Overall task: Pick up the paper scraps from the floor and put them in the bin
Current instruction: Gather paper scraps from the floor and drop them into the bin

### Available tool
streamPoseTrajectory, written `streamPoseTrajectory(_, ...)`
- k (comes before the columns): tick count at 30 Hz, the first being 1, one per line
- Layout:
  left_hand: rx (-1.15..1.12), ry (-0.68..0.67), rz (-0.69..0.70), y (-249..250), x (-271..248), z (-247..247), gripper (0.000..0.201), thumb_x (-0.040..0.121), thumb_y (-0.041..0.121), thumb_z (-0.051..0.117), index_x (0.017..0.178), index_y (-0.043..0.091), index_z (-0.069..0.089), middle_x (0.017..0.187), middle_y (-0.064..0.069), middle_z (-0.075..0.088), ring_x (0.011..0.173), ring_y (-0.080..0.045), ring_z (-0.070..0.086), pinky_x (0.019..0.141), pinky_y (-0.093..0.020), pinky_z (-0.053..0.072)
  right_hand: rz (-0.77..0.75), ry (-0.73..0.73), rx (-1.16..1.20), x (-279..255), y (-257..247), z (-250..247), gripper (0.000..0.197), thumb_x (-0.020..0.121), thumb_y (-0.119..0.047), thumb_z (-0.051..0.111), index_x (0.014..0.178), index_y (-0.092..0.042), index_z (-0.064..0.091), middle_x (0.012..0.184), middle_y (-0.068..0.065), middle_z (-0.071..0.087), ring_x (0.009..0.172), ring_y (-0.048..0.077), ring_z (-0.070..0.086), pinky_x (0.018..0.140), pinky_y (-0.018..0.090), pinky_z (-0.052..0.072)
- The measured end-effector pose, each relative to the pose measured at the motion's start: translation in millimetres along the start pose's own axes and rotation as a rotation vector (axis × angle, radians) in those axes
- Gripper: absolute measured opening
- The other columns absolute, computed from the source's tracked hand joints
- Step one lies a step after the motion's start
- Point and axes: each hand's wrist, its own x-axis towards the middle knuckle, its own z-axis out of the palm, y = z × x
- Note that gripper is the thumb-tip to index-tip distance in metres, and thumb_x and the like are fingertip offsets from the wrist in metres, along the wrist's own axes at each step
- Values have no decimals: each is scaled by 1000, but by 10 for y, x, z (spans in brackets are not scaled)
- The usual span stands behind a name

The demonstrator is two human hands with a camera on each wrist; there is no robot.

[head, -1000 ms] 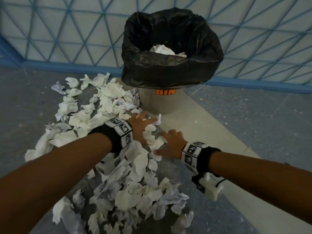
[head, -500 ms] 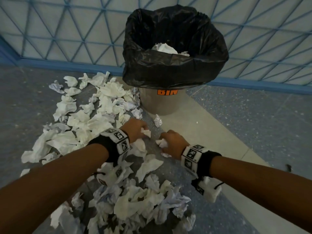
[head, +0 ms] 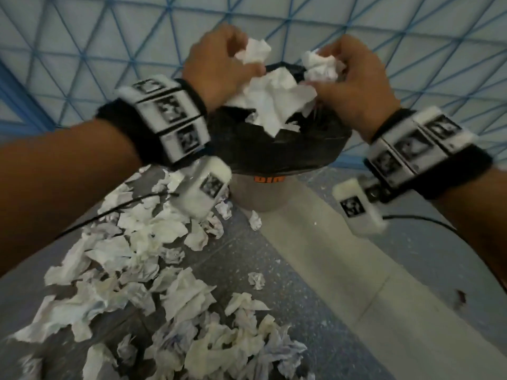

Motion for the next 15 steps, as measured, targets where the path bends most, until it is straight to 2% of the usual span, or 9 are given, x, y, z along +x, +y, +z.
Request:
streamPoseTrajectory(1,61,61,12,25,89,75,23,78,25,68,80,31,46,79,15,48,86,-10,47,68,-8,37,-3,20,-53,104,24,60,30,76,-24,67,103,-15,59,93,5,57,86,13,51,65,19,41)
streamPoseTrajectory(2,107,95,22,21,166,170,31,79,21,66,75,31,36,76,15,43,85,-11,45,63,-9,35,5,15,-126,183,43,126,33,79,-23,64,108,-10,59,96,9,60,90,15,55,60,19,36)
streamPoseTrajectory(3,121,102,15,6,218,269,33,81,17,64,78,27,32,79,11,42,85,-12,44,65,-15,35,30,-18,-194,246,95,204,39,79,-26,62,113,-8,57,104,14,62,97,20,58,60,21,34)
streamPoseTrajectory(5,160,38,-20,-67,258,458,33,83,13,60,92,20,29,92,-3,45,88,-20,50,70,-25,35,102,-153,-284,325,199,319,52,79,-27,63,126,-10,50,126,16,58,115,27,56,78,22,40)
streamPoseTrajectory(7,319,-159,-81,-135,243,579,28,87,23,58,105,17,37,102,-14,51,102,-29,56,69,-25,32,142,-275,-347,356,258,364,67,78,-23,67,138,-14,39,139,13,49,127,26,48,98,26,41)
streamPoseTrajectory(9,502,-332,-118,-169,228,606,44,90,37,53,123,8,47,124,-18,56,116,-31,53,79,-29,37,124,-340,-440,356,253,346,72,80,-23,65,144,-18,31,146,10,42,132,25,43,106,28,37)
streamPoseTrajectory(10,542,-368,-111,-177,232,584,49,91,40,50,127,7,48,131,-16,55,120,-31,52,86,-31,40,106,-356,-480,342,231,327,72,81,-24,63,145,-19,29,147,10,41,133,26,42,107,30,36)
streamPoseTrajectory(13,543,-403,-73,-136,229,495,52,91,40,49,136,16,43,140,-11,49,128,-28,47,103,-33,37,69,-315,-510,216,120,245,64,85,-19,56,143,-17,30,144,12,45,130,27,45,104,30,39)
streamPoseTrajectory(15,433,-366,-29,-90,161,423,51,90,32,51,138,20,40,141,-8,49,128,-24,46,104,-29,35,2,-234,-495,25,70,196,56,84,-13,53,138,-11,37,137,15,48,125,29,46,97,30,39)
